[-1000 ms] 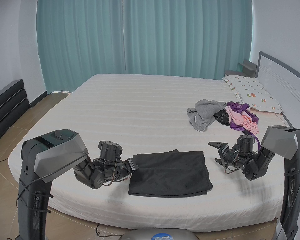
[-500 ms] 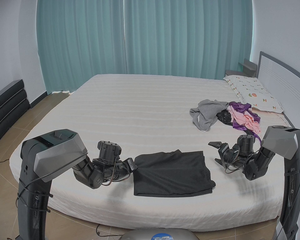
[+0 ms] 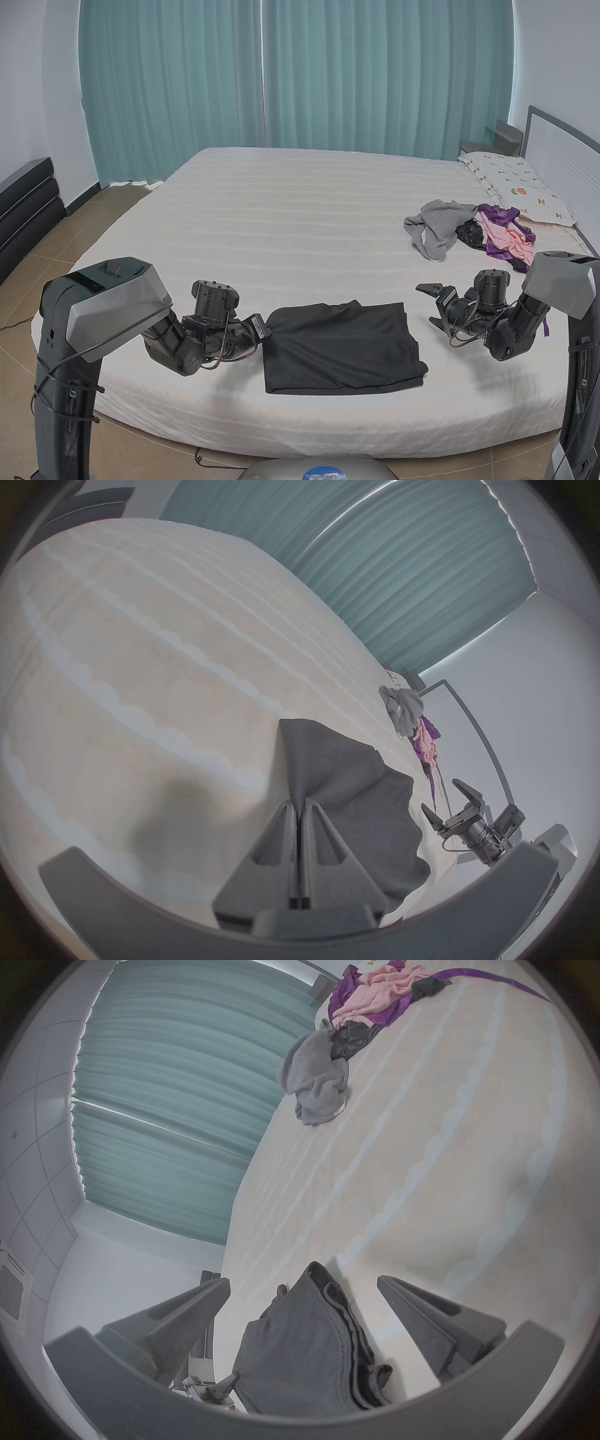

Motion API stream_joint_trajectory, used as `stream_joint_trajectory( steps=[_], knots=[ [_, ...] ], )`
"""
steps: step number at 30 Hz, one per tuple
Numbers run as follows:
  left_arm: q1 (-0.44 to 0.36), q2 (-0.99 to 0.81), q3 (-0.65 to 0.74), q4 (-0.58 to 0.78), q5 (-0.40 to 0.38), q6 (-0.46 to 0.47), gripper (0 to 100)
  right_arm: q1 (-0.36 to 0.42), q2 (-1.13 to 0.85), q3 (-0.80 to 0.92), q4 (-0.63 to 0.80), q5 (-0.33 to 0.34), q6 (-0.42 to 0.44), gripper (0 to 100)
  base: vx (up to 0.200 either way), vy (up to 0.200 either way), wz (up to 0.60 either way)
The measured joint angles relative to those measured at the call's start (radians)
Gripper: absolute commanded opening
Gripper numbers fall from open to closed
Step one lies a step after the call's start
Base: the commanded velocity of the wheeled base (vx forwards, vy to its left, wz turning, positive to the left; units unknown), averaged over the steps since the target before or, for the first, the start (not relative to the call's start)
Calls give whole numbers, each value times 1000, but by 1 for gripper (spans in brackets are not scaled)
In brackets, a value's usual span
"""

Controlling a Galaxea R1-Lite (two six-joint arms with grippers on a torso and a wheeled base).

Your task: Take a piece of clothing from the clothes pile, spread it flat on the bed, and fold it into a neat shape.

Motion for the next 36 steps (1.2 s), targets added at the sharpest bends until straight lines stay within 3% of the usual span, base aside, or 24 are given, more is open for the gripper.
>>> stream_joint_trajectory(
  steps=[36],
  knots=[
    [27, -5, 12, 11, 0, -2, 0, 23, 0, 0, 1, -1, 1, 100, 0, 200, 0]
  ],
)
